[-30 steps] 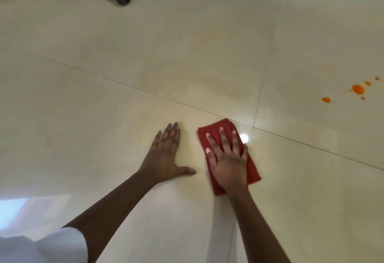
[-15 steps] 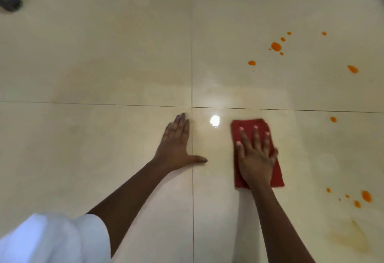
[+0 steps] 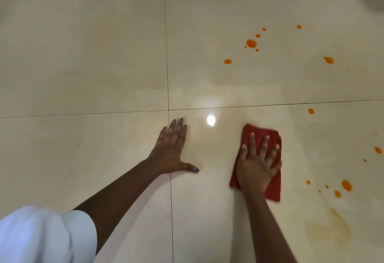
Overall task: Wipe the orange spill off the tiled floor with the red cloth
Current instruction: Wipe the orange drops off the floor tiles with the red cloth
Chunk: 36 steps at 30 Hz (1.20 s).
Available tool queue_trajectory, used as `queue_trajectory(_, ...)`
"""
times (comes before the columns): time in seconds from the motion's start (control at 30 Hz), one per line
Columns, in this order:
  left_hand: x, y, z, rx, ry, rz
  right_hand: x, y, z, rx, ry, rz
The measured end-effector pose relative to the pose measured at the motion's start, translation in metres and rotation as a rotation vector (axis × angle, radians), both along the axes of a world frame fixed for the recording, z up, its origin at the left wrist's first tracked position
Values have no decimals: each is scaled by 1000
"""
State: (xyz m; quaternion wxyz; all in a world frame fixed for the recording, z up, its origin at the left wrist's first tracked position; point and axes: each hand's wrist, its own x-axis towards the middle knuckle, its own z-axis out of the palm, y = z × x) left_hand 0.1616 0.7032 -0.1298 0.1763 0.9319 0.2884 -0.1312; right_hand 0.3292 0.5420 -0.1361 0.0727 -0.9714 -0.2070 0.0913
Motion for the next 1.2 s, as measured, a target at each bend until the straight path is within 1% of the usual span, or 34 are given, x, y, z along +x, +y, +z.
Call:
queue_trajectory(0.03, 0, -1, 2, -4, 8, 1, -18, 1, 0, 1, -6, -17)
queue_trajectory(0.07, 1, -3, 4, -10, 27, -2, -36, 6, 1, 1, -10, 41)
queue_trajectory(0.1, 3, -3, 7, -15, 51, -9, -48, 14, 1, 14, -6, 162)
queue_trajectory(0.17, 6, -3, 13, -20, 94, -7, -40, 40, 3, -7, -9, 509)
queue_trajectory(0.2, 7, -3, 18, -25, 114, -2, -24, 54, 5, -24, -3, 628)
queue_trajectory(0.23, 7, -1, 24, -31, 134, 4, -5, 66, 6, -32, 12, 665)
queue_trajectory(0.27, 7, 1, 30, -39, 150, 7, 14, 74, 7, -46, 41, 630)
queue_trajectory(0.33, 6, 4, 46, -53, 174, 10, 35, 81, 10, -83, 83, 475)
queue_trajectory(0.4, 8, 7, 64, -57, 195, 4, 34, 86, 15, -108, 158, 351)
queue_trajectory(0.43, 11, 8, 74, -64, 207, 4, 31, 90, 20, -122, 201, 328)
queue_trajectory(0.57, 35, 13, 120, -109, 266, 28, 33, 99, 47, -183, 366, 340)
queue_trajectory(0.73, 51, 19, 161, -164, 255, 110, 46, 96, 67, -246, 493, 399)
queue_trajectory(0.83, 51, 22, 156, -180, 251, 119, 49, 94, 66, -253, 489, 431)
queue_trajectory(0.93, 61, 38, 127, -159, 254, 104, 54, 98, 47, -186, 370, 486)
queue_trajectory(1.13, 85, 86, 61, -29, 227, 24, 66, 123, 15, -87, 114, 845)
queue_trajectory(1.2, 93, 105, 39, 25, 188, -17, 93, 150, 11, -87, 56, 859)
